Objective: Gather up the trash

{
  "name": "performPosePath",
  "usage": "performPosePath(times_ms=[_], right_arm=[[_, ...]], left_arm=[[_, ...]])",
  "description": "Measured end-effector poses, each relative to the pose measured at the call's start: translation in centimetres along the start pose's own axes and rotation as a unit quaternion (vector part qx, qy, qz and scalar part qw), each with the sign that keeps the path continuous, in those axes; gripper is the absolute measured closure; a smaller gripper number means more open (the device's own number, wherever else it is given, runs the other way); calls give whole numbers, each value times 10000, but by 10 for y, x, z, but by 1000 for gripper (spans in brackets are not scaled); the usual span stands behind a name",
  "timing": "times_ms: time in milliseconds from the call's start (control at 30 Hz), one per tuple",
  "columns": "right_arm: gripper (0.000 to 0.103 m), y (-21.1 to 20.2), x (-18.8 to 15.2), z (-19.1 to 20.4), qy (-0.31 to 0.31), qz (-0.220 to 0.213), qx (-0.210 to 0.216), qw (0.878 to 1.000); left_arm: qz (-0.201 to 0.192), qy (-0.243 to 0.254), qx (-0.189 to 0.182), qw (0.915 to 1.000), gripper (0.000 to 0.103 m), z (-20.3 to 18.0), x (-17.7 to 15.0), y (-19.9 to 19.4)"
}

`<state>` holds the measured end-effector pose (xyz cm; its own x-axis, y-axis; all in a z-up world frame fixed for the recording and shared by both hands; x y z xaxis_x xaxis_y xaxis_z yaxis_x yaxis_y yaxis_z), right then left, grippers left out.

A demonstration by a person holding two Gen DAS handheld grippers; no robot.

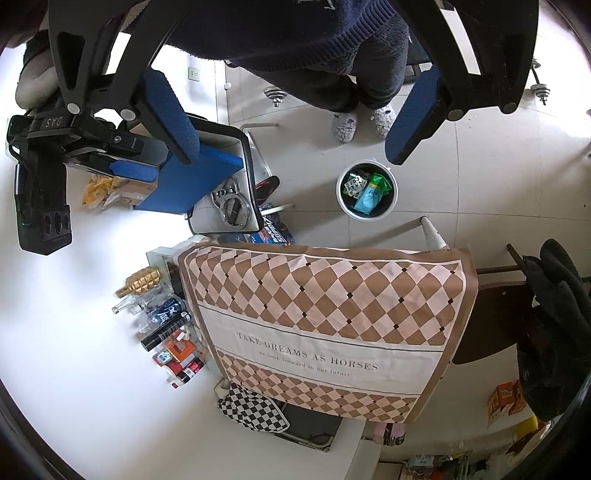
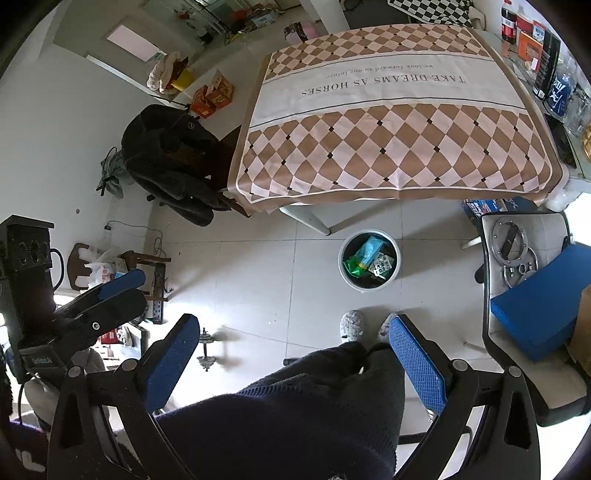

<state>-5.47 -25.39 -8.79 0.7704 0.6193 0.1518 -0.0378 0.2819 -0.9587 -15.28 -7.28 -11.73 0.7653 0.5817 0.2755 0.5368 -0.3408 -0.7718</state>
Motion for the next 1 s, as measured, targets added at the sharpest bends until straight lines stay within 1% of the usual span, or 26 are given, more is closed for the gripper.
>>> performPosePath(times_ms=[267, 1000], right_arm=[[0, -1, 0, -1, 40, -11, 8, 10000], [0, -4, 3, 0, 163, -41, 62, 9998]], left_arm=[[-2, -22, -76, 10000, 0, -11, -1, 6], [-18, -68, -139, 9999, 0, -16, 0, 9]])
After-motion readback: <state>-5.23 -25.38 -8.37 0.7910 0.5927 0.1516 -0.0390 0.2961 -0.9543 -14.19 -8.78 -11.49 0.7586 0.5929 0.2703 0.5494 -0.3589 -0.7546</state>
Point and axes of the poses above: each gripper's, at about its wrist camera, not at the fingertips, and y roughly the way its jaws point, z to its left, x to its top, the point moved 2 cm from there along y, roughly the way its jaws point, and after that the axes turned 13 degrees about -x, right-handed, at the moved point
